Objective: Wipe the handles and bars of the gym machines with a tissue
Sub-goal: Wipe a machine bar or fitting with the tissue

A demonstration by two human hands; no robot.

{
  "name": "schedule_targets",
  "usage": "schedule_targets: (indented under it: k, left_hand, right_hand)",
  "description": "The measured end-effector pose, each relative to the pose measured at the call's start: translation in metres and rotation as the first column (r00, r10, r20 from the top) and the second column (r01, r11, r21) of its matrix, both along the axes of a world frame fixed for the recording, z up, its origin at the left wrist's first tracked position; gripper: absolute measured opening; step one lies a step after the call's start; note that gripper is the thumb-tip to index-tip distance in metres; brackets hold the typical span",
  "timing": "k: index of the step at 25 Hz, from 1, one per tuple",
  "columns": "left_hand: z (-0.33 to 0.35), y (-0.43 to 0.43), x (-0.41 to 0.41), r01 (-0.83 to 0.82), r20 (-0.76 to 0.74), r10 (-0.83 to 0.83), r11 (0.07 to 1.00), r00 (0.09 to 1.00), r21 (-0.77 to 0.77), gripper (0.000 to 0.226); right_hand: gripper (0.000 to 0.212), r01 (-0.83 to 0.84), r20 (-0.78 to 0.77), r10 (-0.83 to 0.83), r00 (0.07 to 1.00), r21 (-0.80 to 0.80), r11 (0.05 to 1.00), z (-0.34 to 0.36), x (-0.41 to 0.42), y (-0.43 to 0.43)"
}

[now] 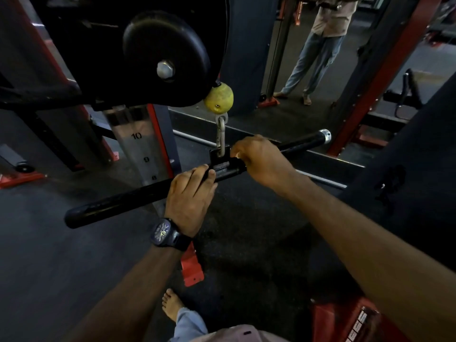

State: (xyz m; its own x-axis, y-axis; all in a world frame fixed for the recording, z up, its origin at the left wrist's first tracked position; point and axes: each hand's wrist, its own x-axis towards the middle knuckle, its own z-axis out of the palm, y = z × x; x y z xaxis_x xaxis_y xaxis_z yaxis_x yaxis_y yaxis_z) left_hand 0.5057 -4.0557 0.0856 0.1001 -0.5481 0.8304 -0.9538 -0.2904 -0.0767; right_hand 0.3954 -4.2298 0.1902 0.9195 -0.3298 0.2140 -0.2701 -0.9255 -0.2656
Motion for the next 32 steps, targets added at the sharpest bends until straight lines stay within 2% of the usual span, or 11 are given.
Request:
schedule_targets:
  k: [2,5,9,12,16,19,20,23,26,30,32]
  left_hand:
    - [0.002,-0.002,-0.001,0.006,0.002,-0.006,1.000,1.000,-0.002,0.025]
    - [-0.002,-0.004,0.001,0.013,-0.020,-0.013,0.999,1.000,0.041,0.024]
    - [-0.008,-0.005,0.008,-0.011,-0.003,0.011,0.997,1.000,0.078,0.025]
    - [-0.005,-0.008,0.004,-0.015,-0.003,0.015,0.998,1.000,0.053,0.025]
    - [0.004,-0.008,0.000,0.011,-0.004,-0.011,1.000,1.000,-0.006,0.021]
    - [0.000,-0.011,-0.001,0.018,-0.023,-0.018,1.000,1.000,0.005,0.023]
    - [-0.003,-0.012,0.000,0.016,-0.021,-0.016,1.000,1.000,0.013,0.024]
    - [-0.010,-0.010,0.007,0.021,0.011,-0.022,0.997,1.000,0.072,0.025]
    - [-0.006,-0.005,0.007,0.030,0.037,-0.032,0.999,0.999,0.045,0.023]
    - [0.000,-0.001,0.005,0.016,0.023,-0.016,1.000,1.000,-0.010,0.021]
    - [-0.001,-0.001,0.006,0.004,0.011,-0.004,1.000,1.000,0.017,0.021]
  right_hand:
    - [0.027,-0.002,-0.163,-0.007,0.987,-0.058,0.998,0.009,-0.007,-0.023]
    - [0.026,0.237,-0.250,-0.241,0.938,-0.049,0.970,0.025,-0.027,-0.064]
    - [0.024,0.113,-0.185,-0.125,0.975,-0.075,0.991,0.017,-0.039,-0.058]
    - [0.025,0.317,-0.115,-0.325,0.939,-0.083,0.945,0.014,-0.055,-0.072]
    - [0.027,0.161,-0.011,-0.165,0.986,-0.139,0.977,0.008,-0.056,-0.047]
    - [0.033,0.408,0.198,-0.383,0.902,-0.103,0.907,0.003,-0.063,-0.052]
    - [0.031,0.405,0.220,-0.376,0.900,-0.106,0.908,0.000,-0.065,-0.047]
    - [0.027,0.234,0.182,-0.202,0.962,-0.177,0.956,-0.009,-0.069,-0.043]
    - [0.029,0.435,0.179,-0.408,0.896,-0.163,0.885,-0.004,-0.078,-0.074]
    - [0.026,0.467,0.175,-0.441,0.880,-0.152,0.871,-0.020,-0.077,-0.071]
    - [0.024,0.597,0.209,-0.567,0.797,-0.136,0.790,-0.026,-0.078,-0.070]
